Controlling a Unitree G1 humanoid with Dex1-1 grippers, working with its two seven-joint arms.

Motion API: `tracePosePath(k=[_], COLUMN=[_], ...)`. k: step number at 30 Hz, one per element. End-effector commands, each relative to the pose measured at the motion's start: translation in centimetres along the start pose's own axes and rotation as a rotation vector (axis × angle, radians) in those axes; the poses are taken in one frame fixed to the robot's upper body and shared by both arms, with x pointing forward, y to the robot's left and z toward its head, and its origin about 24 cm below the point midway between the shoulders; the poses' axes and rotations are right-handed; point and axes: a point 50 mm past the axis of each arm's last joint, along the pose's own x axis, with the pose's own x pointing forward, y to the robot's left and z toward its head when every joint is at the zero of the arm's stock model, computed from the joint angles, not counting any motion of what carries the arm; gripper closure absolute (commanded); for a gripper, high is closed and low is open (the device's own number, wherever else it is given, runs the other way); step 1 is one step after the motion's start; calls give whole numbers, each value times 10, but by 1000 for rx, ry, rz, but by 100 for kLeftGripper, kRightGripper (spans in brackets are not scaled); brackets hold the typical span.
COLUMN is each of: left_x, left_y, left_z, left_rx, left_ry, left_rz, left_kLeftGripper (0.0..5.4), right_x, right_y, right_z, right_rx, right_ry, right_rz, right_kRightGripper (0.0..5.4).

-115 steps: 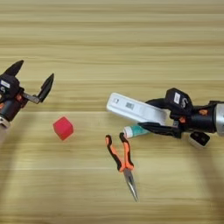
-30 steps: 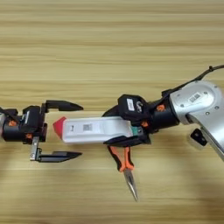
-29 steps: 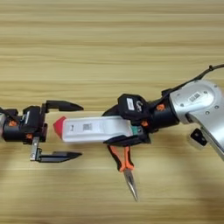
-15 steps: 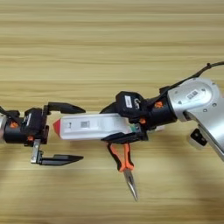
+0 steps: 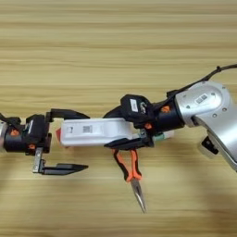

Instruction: Move the objects on the table

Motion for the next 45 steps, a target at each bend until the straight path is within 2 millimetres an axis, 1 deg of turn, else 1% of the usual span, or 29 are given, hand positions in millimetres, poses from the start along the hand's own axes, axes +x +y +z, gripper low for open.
tracePosePath(k=[1,4,5,6,13,22,43,44,45], left_x=[-1,-1,-1,-1,-1,-2,-2,-2,-2], left_y=[-4,-4,-4,-4,-4,-3,-1,-1,-1], left_z=[-2,-2,-2,-2,-1,-1,-2,-2,-2], left_rx=[-11,-12,-12,-12,-10,-10,-4,-4,-3], left_ry=[14,14,14,13,11,11,13,12,12], left_rz=[-28,-29,-29,-29,-24,-21,-17,-17,-16], left_kLeftGripper=[67,97,97,113,173,239,245,247,248], right_x=[-4,-5,-5,-5,-5,-5,-5,-4,-4], right_y=[-7,-7,-7,-7,-7,-6,-4,-4,-3], right_z=[3,2,2,2,0,1,5,5,5], right_rx=[-29,-27,-27,-27,-22,-25,-38,-37,-36], right_ry=[15,17,18,19,25,21,15,14,13], right_rz=[-49,-49,-49,-49,-45,-43,-29,-29,-29], right_kRightGripper=[249,249,249,249,249,249,249,213,206])
